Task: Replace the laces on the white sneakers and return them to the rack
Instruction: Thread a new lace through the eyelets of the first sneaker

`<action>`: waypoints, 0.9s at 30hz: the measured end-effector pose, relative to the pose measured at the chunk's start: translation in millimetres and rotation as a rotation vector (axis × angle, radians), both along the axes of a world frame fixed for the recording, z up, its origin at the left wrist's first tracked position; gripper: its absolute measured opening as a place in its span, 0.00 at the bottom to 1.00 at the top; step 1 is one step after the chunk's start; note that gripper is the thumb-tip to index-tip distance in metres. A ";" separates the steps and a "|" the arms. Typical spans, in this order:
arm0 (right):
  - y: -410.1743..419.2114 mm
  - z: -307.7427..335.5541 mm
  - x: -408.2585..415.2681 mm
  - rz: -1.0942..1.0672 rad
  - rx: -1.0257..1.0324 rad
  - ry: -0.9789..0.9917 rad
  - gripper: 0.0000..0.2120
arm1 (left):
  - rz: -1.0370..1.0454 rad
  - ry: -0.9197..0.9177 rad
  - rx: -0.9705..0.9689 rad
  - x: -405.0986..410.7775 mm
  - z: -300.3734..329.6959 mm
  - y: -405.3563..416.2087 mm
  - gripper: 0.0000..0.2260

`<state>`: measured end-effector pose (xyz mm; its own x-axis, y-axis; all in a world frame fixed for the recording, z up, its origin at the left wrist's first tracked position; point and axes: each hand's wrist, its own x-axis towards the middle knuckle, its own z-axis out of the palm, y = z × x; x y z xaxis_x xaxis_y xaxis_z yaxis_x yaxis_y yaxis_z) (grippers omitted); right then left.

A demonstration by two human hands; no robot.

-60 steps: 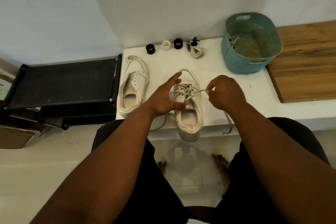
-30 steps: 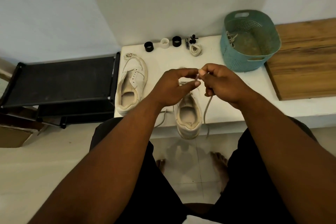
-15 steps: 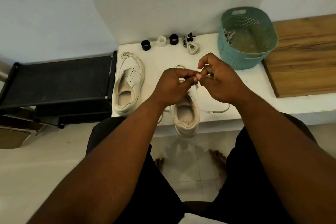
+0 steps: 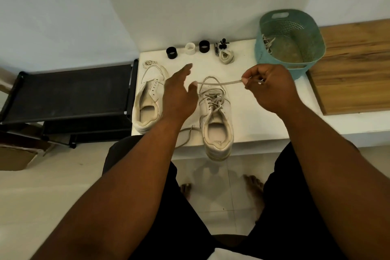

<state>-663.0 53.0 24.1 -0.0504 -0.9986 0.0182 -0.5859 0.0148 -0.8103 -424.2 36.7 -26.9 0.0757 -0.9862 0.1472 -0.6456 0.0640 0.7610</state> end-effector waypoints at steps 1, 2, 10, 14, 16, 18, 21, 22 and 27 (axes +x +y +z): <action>1.6 -1.8 8.4 0.050 0.010 0.008 0.05 | -0.136 0.027 -0.012 -4.4 4.1 0.0 0.18; 3.8 -3.7 17.0 0.093 0.019 -0.006 0.05 | -0.261 0.049 0.017 -9.8 8.3 0.6 0.16; 8.4 4.8 12.5 0.096 0.122 -0.393 0.03 | -0.209 0.065 0.064 -10.5 6.2 -2.3 0.07; 8.2 6.8 -0.5 0.171 0.210 -0.694 0.10 | -0.190 0.039 0.096 -3.5 4.2 -2.3 0.06; 7.3 4.8 4.1 0.204 0.182 -0.703 0.14 | -0.201 0.042 0.109 -4.4 3.2 -0.7 0.06; 4.9 1.7 10.3 0.163 0.090 -0.553 0.15 | -0.203 0.052 0.127 -3.9 1.2 0.4 0.05; -1.0 -5.4 13.0 0.108 0.009 -0.346 0.12 | -0.228 0.070 0.141 -4.0 0.1 2.3 0.05; -2.8 -8.3 12.7 0.098 0.012 -0.340 0.10 | -0.232 0.068 0.133 -4.0 0.5 2.8 0.05; -5.6 -16.3 9.6 0.012 -0.033 -0.357 0.05 | -0.239 0.050 0.117 -7.9 1.7 5.6 0.04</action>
